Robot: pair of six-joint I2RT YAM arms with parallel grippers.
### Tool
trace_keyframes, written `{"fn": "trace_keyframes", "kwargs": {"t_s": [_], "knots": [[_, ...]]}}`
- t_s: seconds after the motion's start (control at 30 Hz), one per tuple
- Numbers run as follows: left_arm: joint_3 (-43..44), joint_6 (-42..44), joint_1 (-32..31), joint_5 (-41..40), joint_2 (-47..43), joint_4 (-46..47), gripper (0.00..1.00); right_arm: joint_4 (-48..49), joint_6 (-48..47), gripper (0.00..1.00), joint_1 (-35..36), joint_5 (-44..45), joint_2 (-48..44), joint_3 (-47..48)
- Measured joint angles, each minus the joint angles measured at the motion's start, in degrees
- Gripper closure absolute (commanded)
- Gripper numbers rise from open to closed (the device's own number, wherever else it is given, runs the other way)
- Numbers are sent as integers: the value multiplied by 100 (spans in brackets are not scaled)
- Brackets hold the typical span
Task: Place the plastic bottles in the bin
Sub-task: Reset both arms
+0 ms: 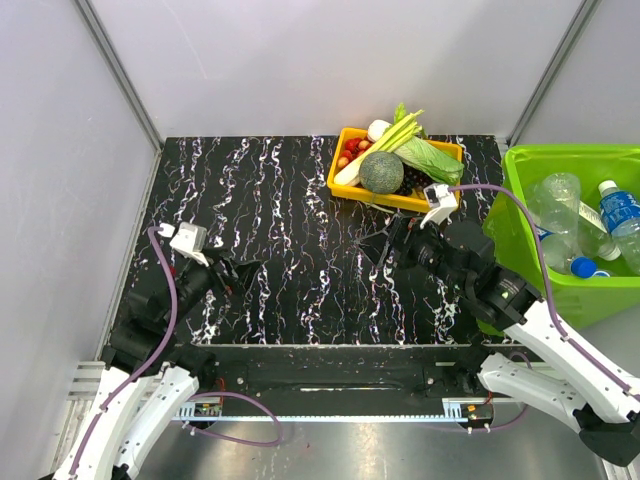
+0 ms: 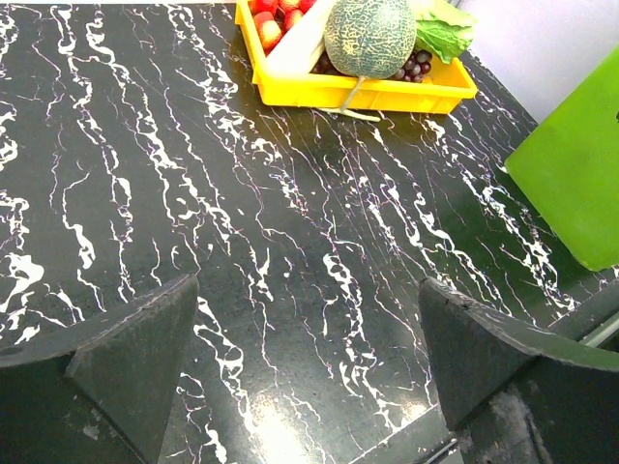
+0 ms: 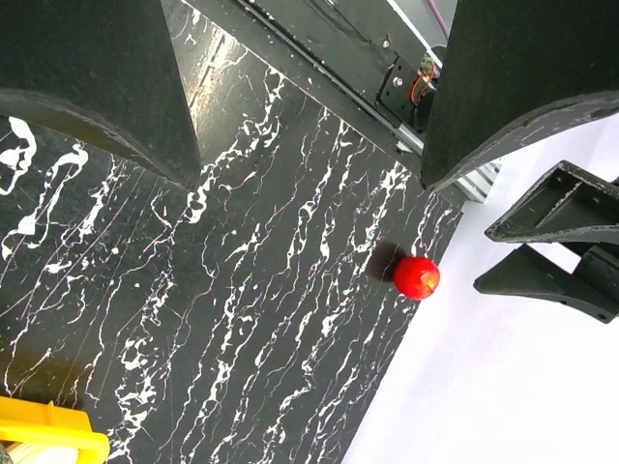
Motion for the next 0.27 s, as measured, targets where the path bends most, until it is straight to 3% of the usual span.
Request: {"fn": "trace_keyframes", "kwargs": {"t_s": [0.27], "knots": [[0, -2, 0, -57, 7, 0, 1, -4, 105, 1, 0, 44, 22, -63]]}}
